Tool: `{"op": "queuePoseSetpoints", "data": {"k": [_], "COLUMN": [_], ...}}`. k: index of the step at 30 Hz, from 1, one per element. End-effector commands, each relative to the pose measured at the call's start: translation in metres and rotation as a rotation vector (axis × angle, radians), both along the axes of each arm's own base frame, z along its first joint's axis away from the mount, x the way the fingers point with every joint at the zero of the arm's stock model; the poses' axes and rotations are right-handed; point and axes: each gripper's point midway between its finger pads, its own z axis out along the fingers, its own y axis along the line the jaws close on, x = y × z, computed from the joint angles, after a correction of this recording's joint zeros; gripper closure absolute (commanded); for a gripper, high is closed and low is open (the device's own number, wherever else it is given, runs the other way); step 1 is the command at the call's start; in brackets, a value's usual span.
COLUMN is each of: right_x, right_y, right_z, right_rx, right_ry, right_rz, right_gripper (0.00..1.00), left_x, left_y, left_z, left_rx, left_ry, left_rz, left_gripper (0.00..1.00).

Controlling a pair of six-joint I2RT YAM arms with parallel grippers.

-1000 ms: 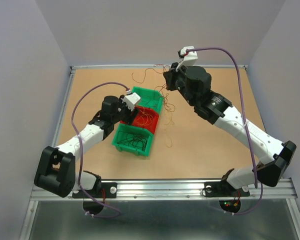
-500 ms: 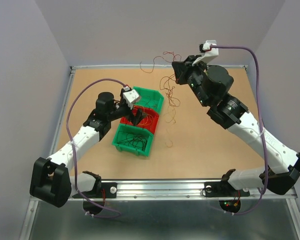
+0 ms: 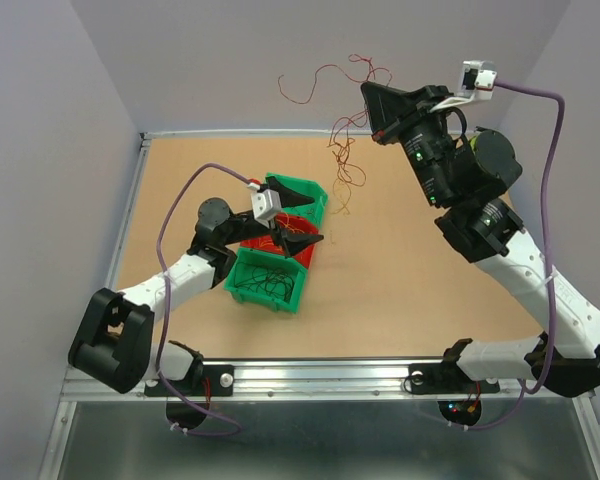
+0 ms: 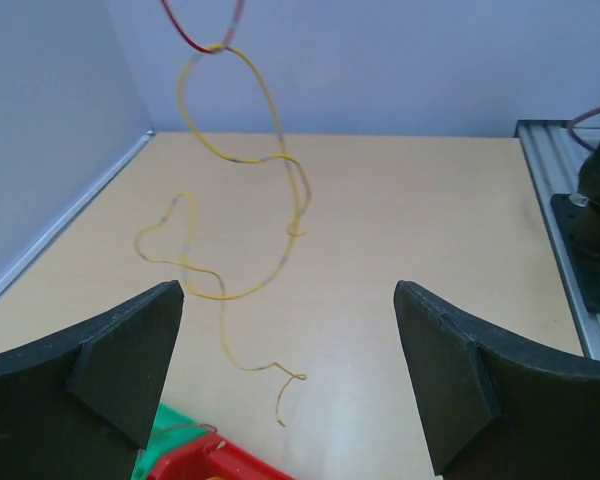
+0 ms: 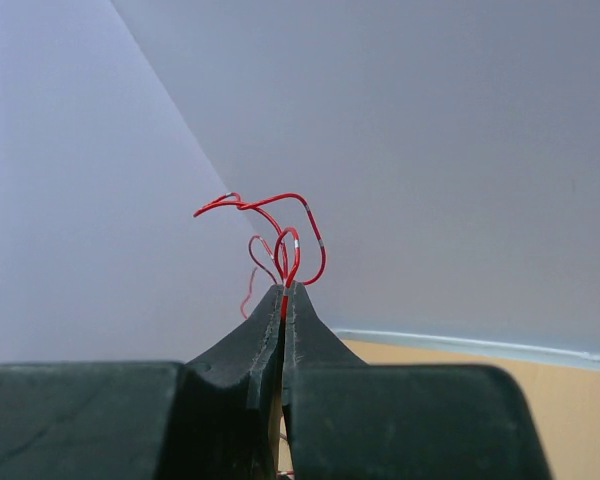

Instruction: Untangle the cables

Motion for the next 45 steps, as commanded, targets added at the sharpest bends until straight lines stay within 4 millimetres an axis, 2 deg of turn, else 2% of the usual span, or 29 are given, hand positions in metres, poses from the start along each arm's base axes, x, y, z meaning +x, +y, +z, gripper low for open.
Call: {"op": "queuePoseSetpoints", "data": {"k": [1,6,13,18,21,22,24,25,26,31,34,35,37,38,39,41,43,45], "right_x": [-0.029,-0.032,-0.033,-0.034,-0.035,-0.035,-0.036,-0.036,-0.037,-0.037,-0.048,-0.048,-0.06,-0.064,-0.077,-0.086,-0.099,-0.105], "right_y": [-0.014,-0.007,0.0,0.001,0.0,0.0,-0.001,-0.003,-0.004,-0.014,-0.031,-0.032,-0.047,-0.052,-0.067,-0.081,-0.096,-0.105], "right_z": [0.064,0.072,0.074,0.075,0.076,0.077,0.078,0.079,0.08,0.087,0.11,0.11,0.131,0.138,0.157,0.172,0.188,0.195], "right_rx": [0.141,0.156,0.159,0.162,0.166,0.167,0.172,0.174,0.175,0.18,0.2,0.193,0.213,0.223,0.256,0.281,0.309,0.322], "right_ry": [-0.135,-0.146,-0.149,-0.148,-0.151,-0.152,-0.153,-0.153,-0.157,-0.171,-0.224,-0.227,-0.276,-0.292,-0.33,-0.364,-0.4,-0.408], "right_rz": [0.062,0.1,0.137,0.142,0.142,0.145,0.145,0.141,0.138,0.099,0.063,0.055,0.033,0.026,0.016,-0.008,-0.024,-0.034], "right_gripper": [1.0,1.0,0.99,0.99,0.99,0.99,1.0,1.0,0.99,0.99,0.99,0.99,1.0,0.99,1.0,0.99,0.99,1.0], "left_x": [-0.029,-0.026,-0.002,-0.008,-0.011,-0.011,-0.013,-0.013,-0.011,0.003,0.017,0.019,0.031,0.032,0.031,0.031,0.028,0.03], "left_y": [-0.011,-0.021,-0.017,-0.025,-0.035,-0.038,-0.042,-0.044,-0.045,-0.046,-0.049,-0.05,-0.053,-0.055,-0.057,-0.061,-0.064,-0.065], "left_z": [0.019,0.016,0.043,0.044,0.035,0.031,0.028,0.027,0.024,0.008,-0.019,-0.024,-0.048,-0.058,-0.07,-0.09,-0.103,-0.105], "left_rx": [-0.061,-0.055,-0.09,-0.08,-0.047,-0.035,-0.028,-0.028,-0.023,0.019,0.092,0.099,0.15,0.169,0.194,0.213,0.224,0.226], "left_ry": [-0.144,-0.249,-0.473,-0.547,-0.569,-0.576,-0.57,-0.564,-0.55,-0.493,-0.396,-0.382,-0.283,-0.248,-0.214,-0.142,-0.1,-0.091], "left_rz": [-0.155,-0.144,0.084,0.071,0.024,0.014,-0.003,-0.004,0.005,0.052,0.072,0.069,0.09,0.08,0.06,0.036,0.007,0.011], "left_gripper": [0.03,0.04,0.04,0.07,0.21,0.37,0.54,0.67,1.0,1.0,1.0,1.0,1.0,1.0,1.0,1.0,1.0,1.0]}}
